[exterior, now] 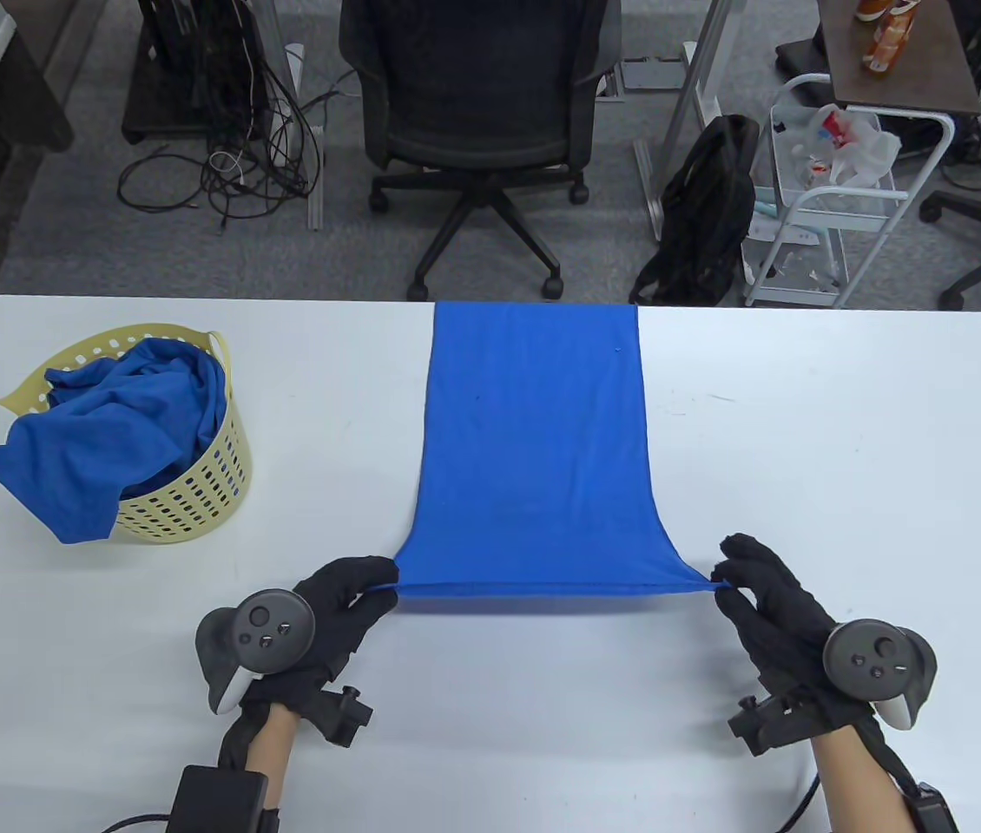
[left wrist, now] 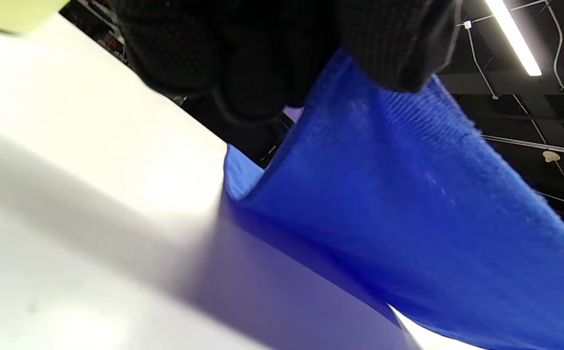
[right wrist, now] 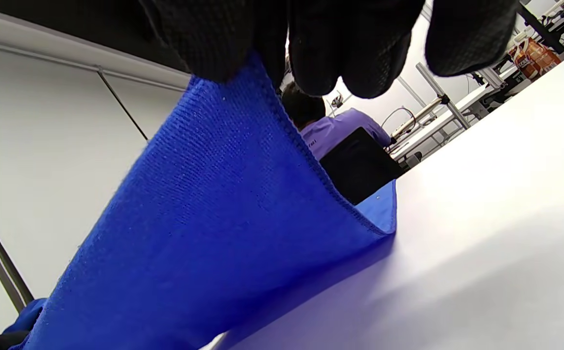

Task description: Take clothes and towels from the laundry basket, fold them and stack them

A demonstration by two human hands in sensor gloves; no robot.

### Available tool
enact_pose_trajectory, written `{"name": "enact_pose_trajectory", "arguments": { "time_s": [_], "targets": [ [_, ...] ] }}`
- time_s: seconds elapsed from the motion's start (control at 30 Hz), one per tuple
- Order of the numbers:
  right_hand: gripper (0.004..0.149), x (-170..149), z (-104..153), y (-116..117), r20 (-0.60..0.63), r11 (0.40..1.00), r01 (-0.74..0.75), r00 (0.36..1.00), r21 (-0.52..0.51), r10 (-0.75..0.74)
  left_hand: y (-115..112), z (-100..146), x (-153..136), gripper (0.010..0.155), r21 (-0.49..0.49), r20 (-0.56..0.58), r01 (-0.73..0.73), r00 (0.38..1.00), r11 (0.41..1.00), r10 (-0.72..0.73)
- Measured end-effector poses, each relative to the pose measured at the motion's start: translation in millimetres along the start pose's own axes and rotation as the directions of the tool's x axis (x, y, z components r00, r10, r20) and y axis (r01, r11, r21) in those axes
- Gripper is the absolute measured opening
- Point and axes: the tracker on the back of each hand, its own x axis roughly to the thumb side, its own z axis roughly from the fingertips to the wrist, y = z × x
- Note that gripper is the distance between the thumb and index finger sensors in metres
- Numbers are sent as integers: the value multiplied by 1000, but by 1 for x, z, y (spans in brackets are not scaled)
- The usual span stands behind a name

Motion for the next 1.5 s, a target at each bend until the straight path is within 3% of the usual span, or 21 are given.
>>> {"name": "enact_pose_trajectory", "arguments": {
  "time_s": [0.17,0.27,0.33,0.43,0.5,0.57,0.6,0.67,0.73,0.8,0.83,0.87,0.93,1.0,1.1,1.17,1.2,1.23,1.33,1.5],
  "targets": [
    [40,-2,0,-6,21,998,56,998,-9,-56,9,-2,-3,47,-27,93,9,996,1000,-6],
    [39,0,-2,-3,95,986,164,982,30,-166,8,-2,-2,46,-78,164,-135,976,988,146],
    [38,1,-5,2,140,930,366,920,35,-367,2,-4,-1,45,-154,177,-447,865,881,470],
    [37,2,-10,9,118,794,605,786,57,-607,1,-9,4,45,-199,170,-633,730,748,662],
    [38,2,-11,10,64,758,647,756,83,-651,3,-9,6,45,-228,169,-593,757,772,631],
    [39,3,-10,5,12,783,603,791,151,-612,8,-7,8,47,-261,156,-513,813,818,560],
    [39,4,-10,1,-9,782,586,801,214,-598,12,-6,10,47,-297,158,-500,814,814,558],
    [39,9,-9,-10,-67,721,602,781,342,-621,21,-3,15,47,-382,135,-532,777,756,615],
    [39,15,-6,-19,-116,594,642,721,485,-683,30,3,21,47,-494,126,-562,708,663,694],
    [39,24,-1,-27,-140,491,658,667,571,-731,38,11,28,47,-616,94,-554,654,560,751],
    [39,28,1,-31,-113,481,660,648,578,-753,42,17,31,47,-675,81,-523,648,520,757],
    [39,32,3,-34,-97,478,657,640,584,-762,45,22,33,47,-695,86,-500,655,516,751],
    [39,38,4,-39,-61,487,641,639,594,-767,54,27,34,47,-672,115,-474,693,569,712],
    [38,41,4,-42,-50,535,611,684,584,-727,63,28,32,46,-631,128,-422,771,651,624],
    [38,47,3,-49,-53,732,457,863,505,-502,76,27,28,46,-519,70,-302,917,799,392],
    [38,57,-6,-47,-35,904,143,989,402,-141,79,19,31,47,-395,3,-82,996,915,91],
    [39,61,-11,-43,-26,931,30,999,363,-22,78,15,34,47,-364,-11,3,1000,932,-8],
    [39,67,-22,-34,-13,939,-125,991,321,136,74,5,40,47,-335,-36,124,989,934,-144],
    [39,74,-62,-8,-20,884,-345,929,315,370,60,-27,47,47,-343,-108,312,924,886,-368],
    [40,49,-125,43,-118,782,-449,831,431,543,31,-87,30,48,-378,-217,418,827,826,-518]
  ]
}}
